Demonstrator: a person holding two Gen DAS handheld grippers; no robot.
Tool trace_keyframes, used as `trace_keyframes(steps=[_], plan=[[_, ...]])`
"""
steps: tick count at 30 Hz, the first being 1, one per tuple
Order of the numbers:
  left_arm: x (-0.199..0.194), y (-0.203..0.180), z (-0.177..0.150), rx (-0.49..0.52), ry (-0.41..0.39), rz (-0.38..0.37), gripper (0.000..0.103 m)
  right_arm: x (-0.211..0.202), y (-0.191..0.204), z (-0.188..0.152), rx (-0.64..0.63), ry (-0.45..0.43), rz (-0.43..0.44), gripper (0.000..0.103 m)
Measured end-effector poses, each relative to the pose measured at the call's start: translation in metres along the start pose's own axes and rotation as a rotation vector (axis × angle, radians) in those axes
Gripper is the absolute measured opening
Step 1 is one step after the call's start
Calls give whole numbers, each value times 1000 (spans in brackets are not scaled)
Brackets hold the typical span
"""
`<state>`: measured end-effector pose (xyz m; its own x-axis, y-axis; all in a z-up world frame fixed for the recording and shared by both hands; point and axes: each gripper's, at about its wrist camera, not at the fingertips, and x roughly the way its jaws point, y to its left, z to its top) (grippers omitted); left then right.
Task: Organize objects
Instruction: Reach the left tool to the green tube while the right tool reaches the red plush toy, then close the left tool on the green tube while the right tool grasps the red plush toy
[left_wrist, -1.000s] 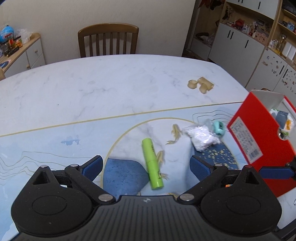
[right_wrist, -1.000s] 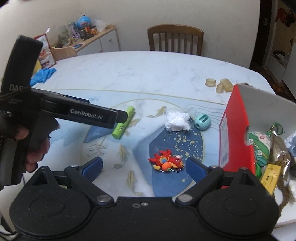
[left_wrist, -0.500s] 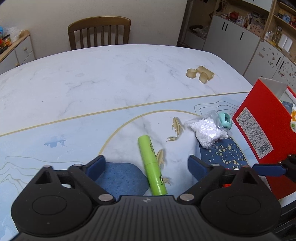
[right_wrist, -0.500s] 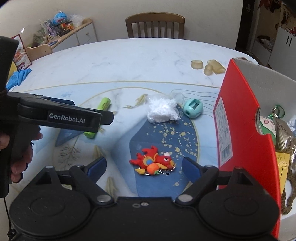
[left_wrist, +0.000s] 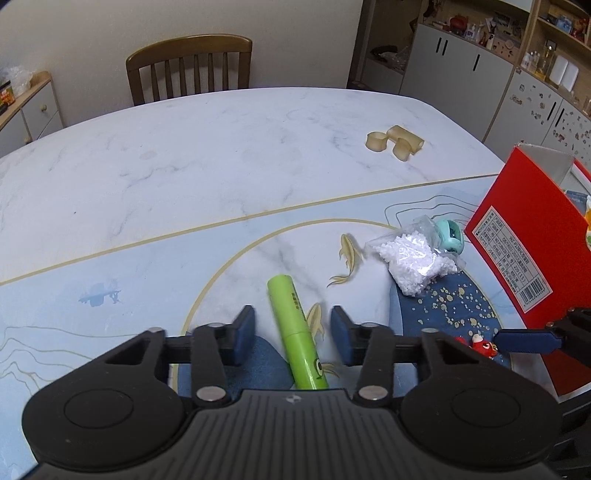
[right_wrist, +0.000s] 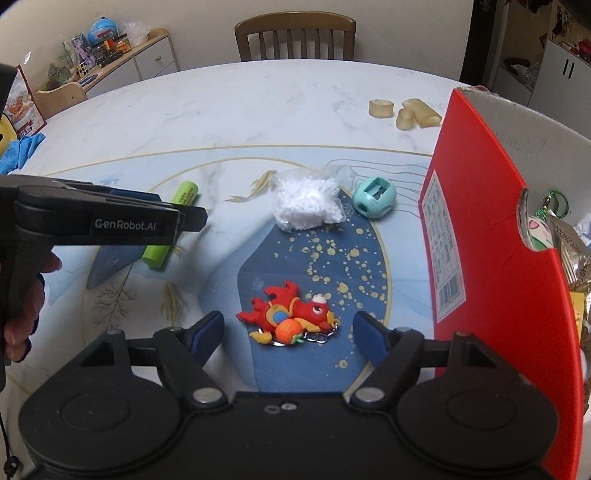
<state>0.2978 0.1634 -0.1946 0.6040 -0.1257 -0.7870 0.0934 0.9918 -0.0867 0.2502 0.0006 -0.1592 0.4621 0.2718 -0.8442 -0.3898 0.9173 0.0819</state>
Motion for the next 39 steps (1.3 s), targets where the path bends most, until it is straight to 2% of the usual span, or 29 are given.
trace_keyframes(steps=[2, 4, 7, 14, 25, 34, 39], plan=[[0, -1, 0, 6, 1, 2, 33, 0, 1, 0, -10, -4, -7, 72], [-1, -2, -1, 12, 2, -3, 33, 1, 2, 0, -23, -8, -14, 67], [-1, -4, -2, 28, 1, 3, 25, 0, 5, -1, -51, -13, -26, 60], [-3, -5, -1, 41, 19, -11, 17, -3, 6, 0, -61, -14, -18, 59], [-19, 1, -3, 2, 23, -32, 17, -31, 7, -2, -51, -25, 20, 59], [-54, -8, -2, -23, 21, -82, 17, -67, 3, 1, -32, -45, 43, 59], [-78, -23, 2, -1, 11, -93, 17, -89, -5, 2, -24, -63, 50, 59]])
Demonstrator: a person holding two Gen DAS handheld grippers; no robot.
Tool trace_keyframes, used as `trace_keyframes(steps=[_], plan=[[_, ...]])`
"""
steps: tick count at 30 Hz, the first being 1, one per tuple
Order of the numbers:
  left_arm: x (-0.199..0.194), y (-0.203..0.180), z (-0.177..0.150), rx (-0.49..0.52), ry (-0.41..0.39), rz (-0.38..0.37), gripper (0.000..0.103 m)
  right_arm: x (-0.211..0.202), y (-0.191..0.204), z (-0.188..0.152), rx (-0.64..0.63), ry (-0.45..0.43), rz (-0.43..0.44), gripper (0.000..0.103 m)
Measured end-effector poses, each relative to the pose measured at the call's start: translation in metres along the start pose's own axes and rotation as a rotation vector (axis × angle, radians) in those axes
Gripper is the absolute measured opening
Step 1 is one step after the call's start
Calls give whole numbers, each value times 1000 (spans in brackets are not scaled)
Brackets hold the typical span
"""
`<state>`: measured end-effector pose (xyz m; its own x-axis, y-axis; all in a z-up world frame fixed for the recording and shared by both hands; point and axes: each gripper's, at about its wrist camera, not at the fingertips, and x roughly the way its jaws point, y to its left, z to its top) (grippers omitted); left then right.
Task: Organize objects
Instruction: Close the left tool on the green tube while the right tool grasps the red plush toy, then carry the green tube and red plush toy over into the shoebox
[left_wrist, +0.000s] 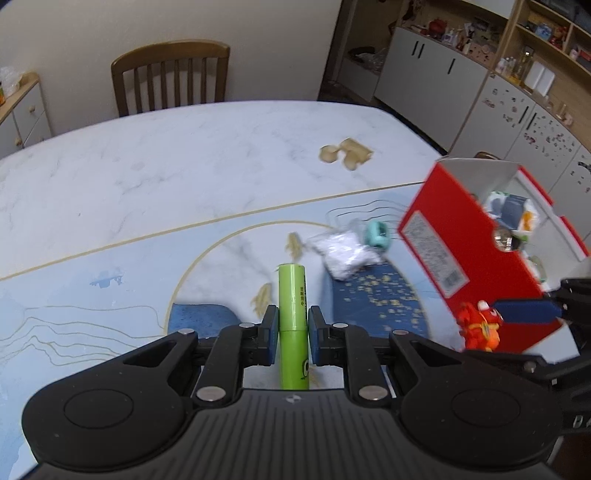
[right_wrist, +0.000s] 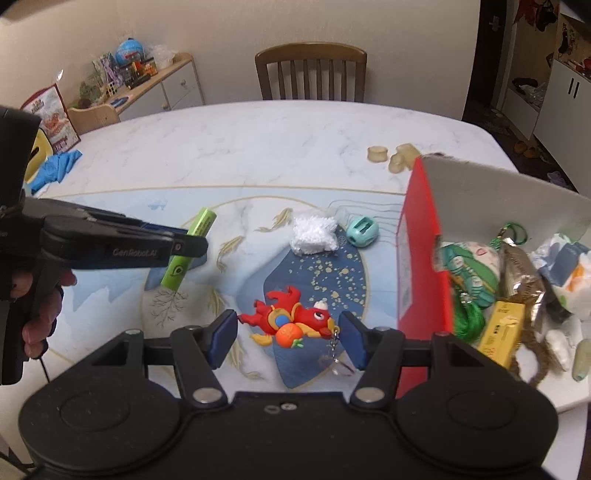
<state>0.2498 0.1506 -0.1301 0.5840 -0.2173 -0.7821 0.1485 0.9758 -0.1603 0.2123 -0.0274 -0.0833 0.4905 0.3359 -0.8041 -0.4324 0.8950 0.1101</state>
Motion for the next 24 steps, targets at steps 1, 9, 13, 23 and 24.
trace_keyframes(steps=[1, 9, 13, 23, 24], plan=[[-4, -4, 1, 2, 0, -3, 17, -5, -2, 1, 1, -6, 2, 59], [-32, -48, 12, 65, -19, -15, 17, -42, -21, 11, 2, -78, 8, 59], [-41, -70, 18, 89, -28, -15, 17, -58, -34, 15, -5, -114, 5, 59], [-43, -132, 38, 155, -55, -40, 17, -80, -88, 15, 17, -154, -30, 59], [-42, -139, 40, 163, -57, -44, 17, -81, -94, 14, 20, -156, -34, 59]])
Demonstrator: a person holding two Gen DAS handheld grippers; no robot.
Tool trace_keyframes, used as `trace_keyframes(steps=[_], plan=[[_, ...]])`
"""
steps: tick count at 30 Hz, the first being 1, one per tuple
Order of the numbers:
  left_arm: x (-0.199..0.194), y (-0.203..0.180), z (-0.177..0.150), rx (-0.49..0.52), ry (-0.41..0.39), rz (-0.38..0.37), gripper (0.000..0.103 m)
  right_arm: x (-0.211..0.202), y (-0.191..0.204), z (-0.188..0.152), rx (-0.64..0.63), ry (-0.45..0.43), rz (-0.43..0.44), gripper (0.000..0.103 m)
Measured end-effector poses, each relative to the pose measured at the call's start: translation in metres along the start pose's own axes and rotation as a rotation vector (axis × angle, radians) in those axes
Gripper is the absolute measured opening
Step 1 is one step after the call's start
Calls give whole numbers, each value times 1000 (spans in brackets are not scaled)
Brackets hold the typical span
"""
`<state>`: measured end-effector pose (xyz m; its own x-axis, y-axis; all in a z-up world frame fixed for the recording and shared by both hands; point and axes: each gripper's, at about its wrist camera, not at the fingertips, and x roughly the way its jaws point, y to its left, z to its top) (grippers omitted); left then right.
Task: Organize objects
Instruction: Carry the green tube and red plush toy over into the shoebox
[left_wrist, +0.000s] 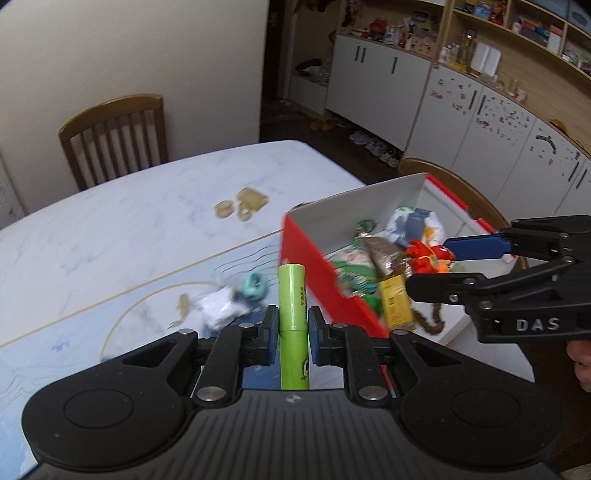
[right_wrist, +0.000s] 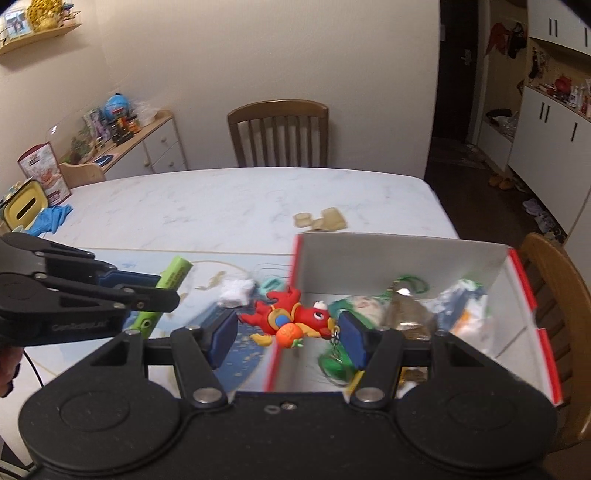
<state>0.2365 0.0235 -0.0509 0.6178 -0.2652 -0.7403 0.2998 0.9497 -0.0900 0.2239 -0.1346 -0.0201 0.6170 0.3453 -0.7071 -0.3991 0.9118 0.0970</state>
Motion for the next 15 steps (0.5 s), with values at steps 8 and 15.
trace_keyframes(steps=[8, 15], plan=[[24, -49, 19, 47, 7, -21, 17, -6, -52, -9, 20, -3, -40, 59], [51, -82, 30, 72, 30, -32, 17, -4, -97, -19, 40, 15, -75, 59]])
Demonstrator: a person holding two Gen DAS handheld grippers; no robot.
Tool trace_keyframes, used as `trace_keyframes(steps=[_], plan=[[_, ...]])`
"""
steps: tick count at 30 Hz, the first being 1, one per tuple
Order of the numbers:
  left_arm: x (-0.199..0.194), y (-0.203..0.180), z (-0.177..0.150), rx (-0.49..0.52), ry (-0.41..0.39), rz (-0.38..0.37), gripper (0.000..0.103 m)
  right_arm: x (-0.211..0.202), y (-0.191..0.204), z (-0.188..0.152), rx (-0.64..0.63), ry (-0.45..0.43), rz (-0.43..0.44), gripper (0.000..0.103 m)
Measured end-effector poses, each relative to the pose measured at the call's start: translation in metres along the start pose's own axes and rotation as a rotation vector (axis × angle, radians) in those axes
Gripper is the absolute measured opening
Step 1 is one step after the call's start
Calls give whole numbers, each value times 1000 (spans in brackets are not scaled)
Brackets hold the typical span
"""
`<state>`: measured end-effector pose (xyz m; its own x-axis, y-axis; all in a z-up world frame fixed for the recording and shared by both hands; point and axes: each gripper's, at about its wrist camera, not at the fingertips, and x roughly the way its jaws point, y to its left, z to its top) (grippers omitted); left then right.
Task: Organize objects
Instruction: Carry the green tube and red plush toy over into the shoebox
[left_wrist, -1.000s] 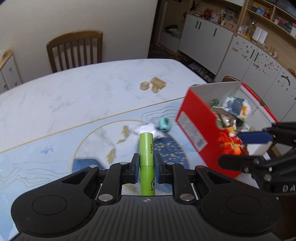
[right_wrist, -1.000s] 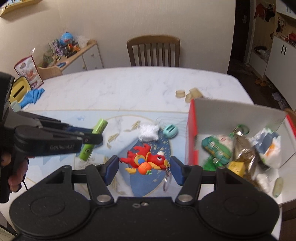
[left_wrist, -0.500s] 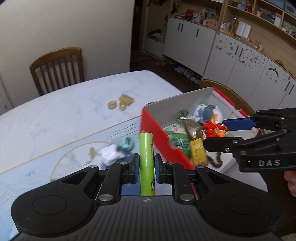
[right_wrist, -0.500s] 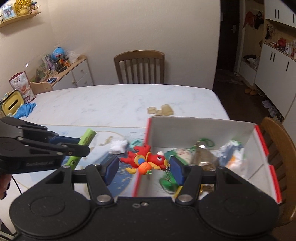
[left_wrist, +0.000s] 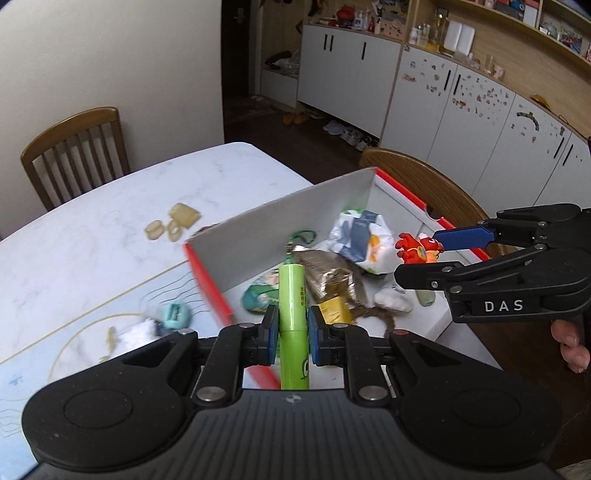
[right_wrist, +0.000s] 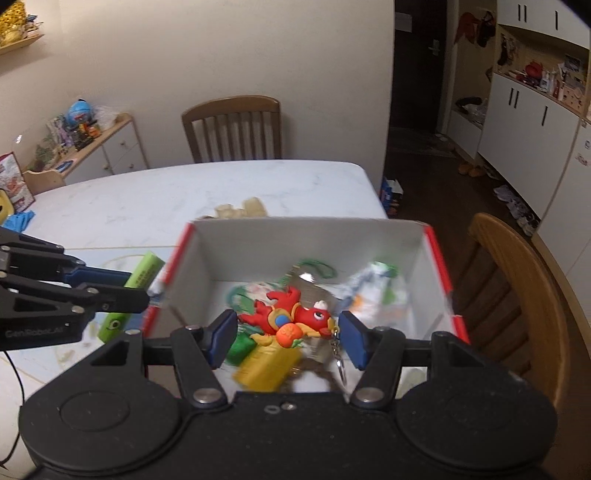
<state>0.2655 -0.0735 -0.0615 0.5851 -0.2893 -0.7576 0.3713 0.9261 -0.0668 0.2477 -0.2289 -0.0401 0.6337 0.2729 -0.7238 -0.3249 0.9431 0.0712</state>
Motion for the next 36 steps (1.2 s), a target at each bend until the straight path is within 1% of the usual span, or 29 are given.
trace_keyframes(steps=[7, 15, 17, 21, 28, 32, 36], plan=[[32, -21, 8, 2, 45, 6, 17, 13, -39, -13, -3, 43, -24, 59], [73, -27, 12, -24, 108, 49, 17, 32, -59, -24, -26, 97, -17, 59], [82, -26, 12, -41, 124, 51, 17, 38, -61, -25, -34, 109, -9, 59], [96, -29, 11, -43, 143, 64, 17, 51, -60, -26, -59, 135, 0, 59], [112, -33, 10, -43, 162, 78, 17, 72, -52, -29, -107, 194, 16, 59], [122, -34, 9, -38, 184, 70, 17, 81, -51, -29, -124, 210, 22, 59], [127, -36, 7, -32, 198, 79, 16, 87, -53, -31, -124, 226, 29, 59]])
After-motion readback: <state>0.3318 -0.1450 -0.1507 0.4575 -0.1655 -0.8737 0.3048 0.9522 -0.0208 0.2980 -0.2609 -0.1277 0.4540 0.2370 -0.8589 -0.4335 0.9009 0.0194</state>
